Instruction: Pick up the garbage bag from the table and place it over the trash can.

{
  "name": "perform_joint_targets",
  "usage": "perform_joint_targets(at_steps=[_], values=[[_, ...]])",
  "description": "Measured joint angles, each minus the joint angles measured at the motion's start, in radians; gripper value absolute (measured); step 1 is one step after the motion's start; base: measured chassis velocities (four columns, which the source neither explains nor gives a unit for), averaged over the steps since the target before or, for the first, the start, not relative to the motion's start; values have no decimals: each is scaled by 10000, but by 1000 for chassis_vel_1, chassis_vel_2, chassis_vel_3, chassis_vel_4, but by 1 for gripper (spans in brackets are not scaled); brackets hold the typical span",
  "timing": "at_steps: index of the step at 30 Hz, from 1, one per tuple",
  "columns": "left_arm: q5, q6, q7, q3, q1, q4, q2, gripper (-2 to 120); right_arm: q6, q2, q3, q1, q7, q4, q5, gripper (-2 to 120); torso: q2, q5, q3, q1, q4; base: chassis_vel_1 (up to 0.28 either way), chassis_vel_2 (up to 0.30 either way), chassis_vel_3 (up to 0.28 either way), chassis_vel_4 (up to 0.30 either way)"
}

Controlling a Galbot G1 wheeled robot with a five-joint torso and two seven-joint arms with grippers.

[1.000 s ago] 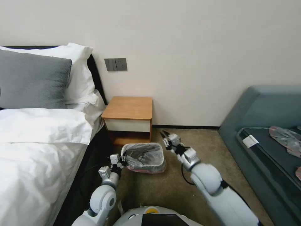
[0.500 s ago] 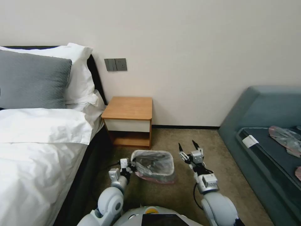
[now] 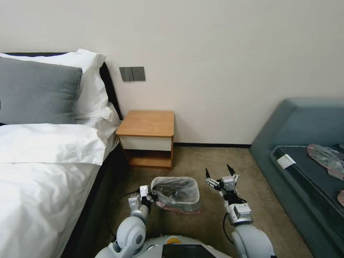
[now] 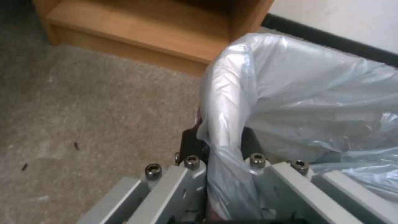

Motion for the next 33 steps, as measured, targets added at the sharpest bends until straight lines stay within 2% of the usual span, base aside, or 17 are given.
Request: perform_joint_targets(at_steps=[9,12,13,17,18,21,22,25,26,29,31,33], values=[[78,314,14,-97,-191,373,-62,7,-80,-88,-89,209,8,-191,75,100,1,0,0,0,-1,0,0,0,0],[333,423,73,-110,-347,531,-51,19,-95,-153,-80,232,17,-241,143,100,0,0,0,0,-1,0,0,0,0],[333,423,73,-110,-347,531,-51,19,-95,-153,-80,232,17,-241,143,100,0,0,0,0,-1,0,0,0,0],[425,469,159,-59,-600,679,-12,37,-98,-241,-56,258,51,-251,265,100,0,0,0,0,-2,0,0,0,0],[425,469,159,-59,-600,679,-12,37,-98,-241,-56,258,51,-251,265,100,0,0,0,0,-2,0,0,0,0],[436,528,159,-44,-674,674,-16,53,-118,-301,-49,328,81,-242,323,100,0,-1,0,0,-2,0,0,0,0],[436,528,159,-44,-674,674,-16,53,-118,-301,-49,328,81,-242,323,100,0,-1,0,0,-2,0,0,0,0],[507,545,158,-51,-655,595,-20,66,-201,-390,-50,384,115,-186,403,100,0,-1,0,0,-2,0,0,0,0],[507,545,158,-51,-655,595,-20,66,-201,-390,-50,384,115,-186,403,100,0,-1,0,0,-2,0,0,0,0],[767,550,178,-104,-585,547,-20,81,-252,-449,-68,428,147,-154,442,100,0,0,1,0,-1,0,0,0,0],[860,549,203,-113,-575,547,-20,84,-263,-461,-81,438,158,-143,448,100,0,0,1,0,-1,0,0,0,0],[1138,529,268,-133,-557,543,-28,93,-318,-490,-111,458,178,-84,461,100,1,-1,1,0,-1,0,0,0,0]])
